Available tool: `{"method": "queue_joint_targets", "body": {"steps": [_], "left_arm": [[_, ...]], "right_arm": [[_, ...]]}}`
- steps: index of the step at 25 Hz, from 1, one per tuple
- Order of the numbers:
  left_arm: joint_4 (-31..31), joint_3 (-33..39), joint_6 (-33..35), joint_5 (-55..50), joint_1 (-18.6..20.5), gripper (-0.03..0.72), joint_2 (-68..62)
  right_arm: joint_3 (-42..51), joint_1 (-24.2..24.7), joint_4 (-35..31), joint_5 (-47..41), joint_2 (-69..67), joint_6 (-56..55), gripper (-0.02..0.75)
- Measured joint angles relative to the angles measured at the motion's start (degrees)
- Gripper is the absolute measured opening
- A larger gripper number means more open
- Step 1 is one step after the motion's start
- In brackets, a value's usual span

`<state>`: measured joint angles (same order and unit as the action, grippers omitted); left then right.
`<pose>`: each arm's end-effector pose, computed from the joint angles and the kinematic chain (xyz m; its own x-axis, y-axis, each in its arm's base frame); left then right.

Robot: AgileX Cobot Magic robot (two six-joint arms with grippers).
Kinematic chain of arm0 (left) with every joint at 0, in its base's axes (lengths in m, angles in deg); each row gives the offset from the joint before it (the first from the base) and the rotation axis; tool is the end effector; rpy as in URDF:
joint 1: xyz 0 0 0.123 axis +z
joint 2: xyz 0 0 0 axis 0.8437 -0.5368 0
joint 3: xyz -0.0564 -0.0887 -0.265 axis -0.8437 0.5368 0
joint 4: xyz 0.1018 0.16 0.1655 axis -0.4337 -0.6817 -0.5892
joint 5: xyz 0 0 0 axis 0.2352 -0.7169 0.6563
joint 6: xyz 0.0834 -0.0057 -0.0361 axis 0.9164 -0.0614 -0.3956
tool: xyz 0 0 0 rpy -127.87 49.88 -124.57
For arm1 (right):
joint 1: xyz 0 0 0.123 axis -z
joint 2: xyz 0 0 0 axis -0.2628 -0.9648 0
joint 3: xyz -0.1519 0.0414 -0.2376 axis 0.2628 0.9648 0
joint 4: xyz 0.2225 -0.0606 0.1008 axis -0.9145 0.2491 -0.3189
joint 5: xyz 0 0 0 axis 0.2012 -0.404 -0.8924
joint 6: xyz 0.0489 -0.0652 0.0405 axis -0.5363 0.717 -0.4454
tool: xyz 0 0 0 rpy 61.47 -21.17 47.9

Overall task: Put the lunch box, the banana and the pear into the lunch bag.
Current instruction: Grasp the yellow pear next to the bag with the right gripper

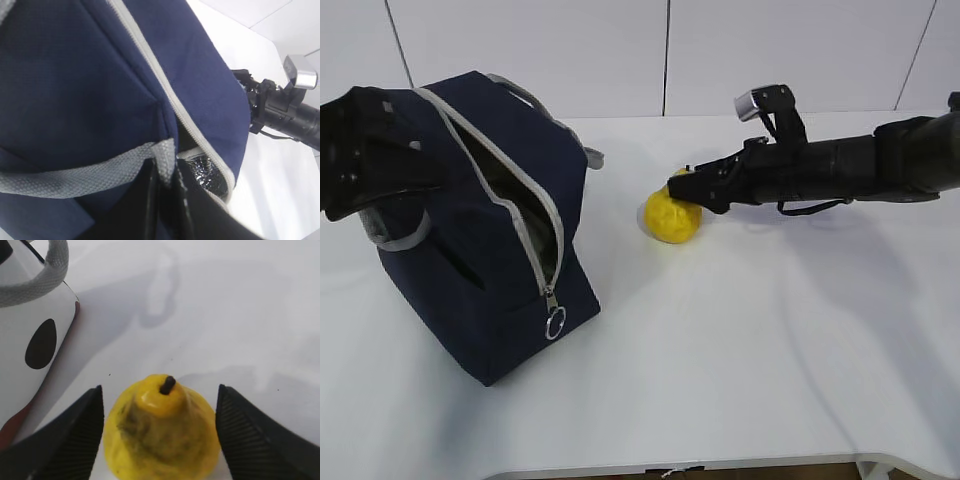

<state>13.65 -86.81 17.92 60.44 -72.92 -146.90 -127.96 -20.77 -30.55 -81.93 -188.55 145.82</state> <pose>0.2351 -0.0984 0.2744 -0.7387 -0.3727 -0.5615 0.1203 0.7468 -0.6540 0.4388 0.1074 0.1502 -0.3612 -0.1816 -0.9146 -0.7638 0.6202 0.1785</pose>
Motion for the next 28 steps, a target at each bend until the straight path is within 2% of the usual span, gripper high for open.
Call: {"method": "queue_joint_targets", "body": {"steps": [10, 28], "left_arm": [[0.0, 0.0, 0.0, 0.1, 0.0, 0.008, 0.0], [0.0, 0.0, 0.0, 0.1, 0.0, 0.008, 0.0]], "right_arm": [[-3.6, -2.0, 0.0, 0.4, -2.5, 0.0, 0.566], [-3.6, -2.1, 0.0, 2.0, -2.5, -0.5, 0.566]]}}
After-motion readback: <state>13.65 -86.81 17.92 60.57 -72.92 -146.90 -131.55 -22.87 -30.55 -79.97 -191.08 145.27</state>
